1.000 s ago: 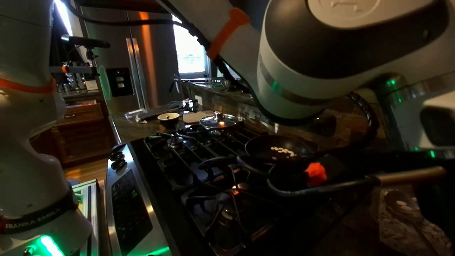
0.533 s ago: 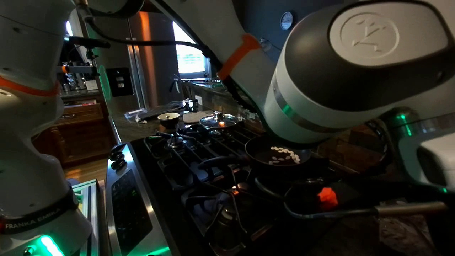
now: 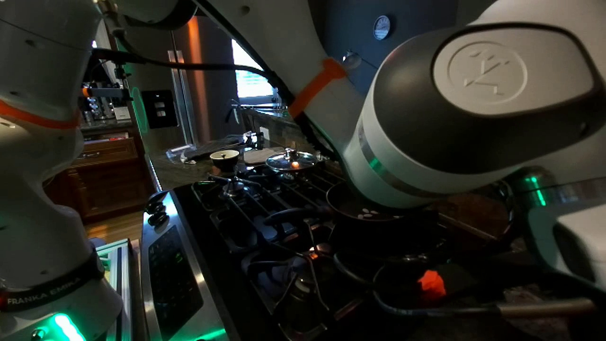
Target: Move the silver can to the left side of the countertop.
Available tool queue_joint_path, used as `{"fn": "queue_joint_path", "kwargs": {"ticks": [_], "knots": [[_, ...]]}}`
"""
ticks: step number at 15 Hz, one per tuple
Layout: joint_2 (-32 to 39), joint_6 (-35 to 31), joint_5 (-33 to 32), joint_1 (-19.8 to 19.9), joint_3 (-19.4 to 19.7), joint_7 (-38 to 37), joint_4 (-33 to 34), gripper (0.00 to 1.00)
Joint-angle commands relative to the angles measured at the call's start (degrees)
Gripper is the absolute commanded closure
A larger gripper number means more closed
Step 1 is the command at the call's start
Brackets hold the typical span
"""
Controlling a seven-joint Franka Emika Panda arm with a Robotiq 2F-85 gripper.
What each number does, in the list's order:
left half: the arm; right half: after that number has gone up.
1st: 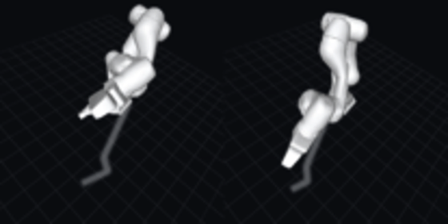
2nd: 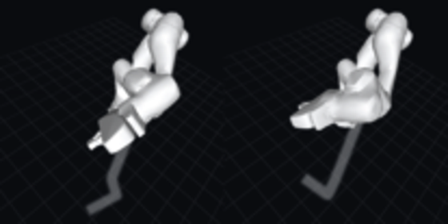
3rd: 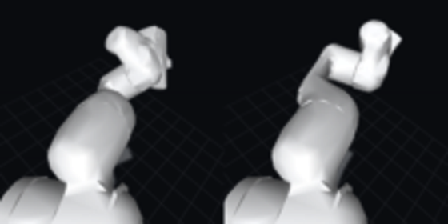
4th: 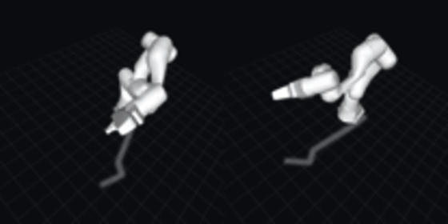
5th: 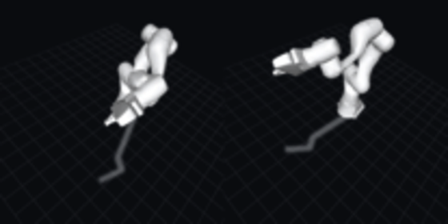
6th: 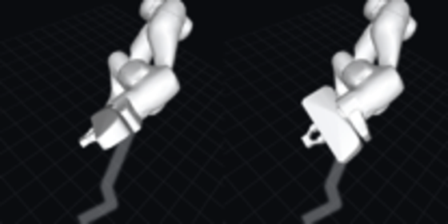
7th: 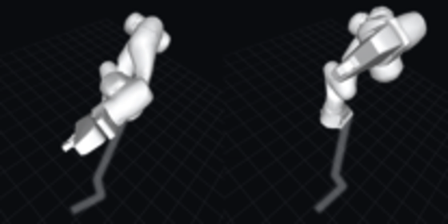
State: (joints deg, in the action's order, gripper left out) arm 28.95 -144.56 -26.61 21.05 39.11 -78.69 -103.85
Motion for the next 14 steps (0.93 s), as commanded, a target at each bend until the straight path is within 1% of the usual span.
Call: {"fn": "queue_joint_path", "kwargs": {"ticks": [1,2,4,6,8,10,14], "knots": [[-1.54,-3.59,-1.03,-2.00,2.01,1.73,-3.73,0.00],[-2.05,-4.31,-0.76,-2.04,1.89,3.10,-4.62,0.00],[-3.00,-7.38,-1.42,-2.70,2.86,4.64,-6.85,0.00],[-4.39,-10.17,-1.33,-3.13,3.60,7.86,-9.28,0.00],[-4.66,-12.90,-2.57,-4.83,6.59,8.73,-10.87,0.00],[-4.33,-14.62,-3.42,-6.73,10.42,8.47,-11.43,0.00],[-3.48,-17.43,-2.14,-9.82,15.69,10.33,-12.43,0.00]]}}
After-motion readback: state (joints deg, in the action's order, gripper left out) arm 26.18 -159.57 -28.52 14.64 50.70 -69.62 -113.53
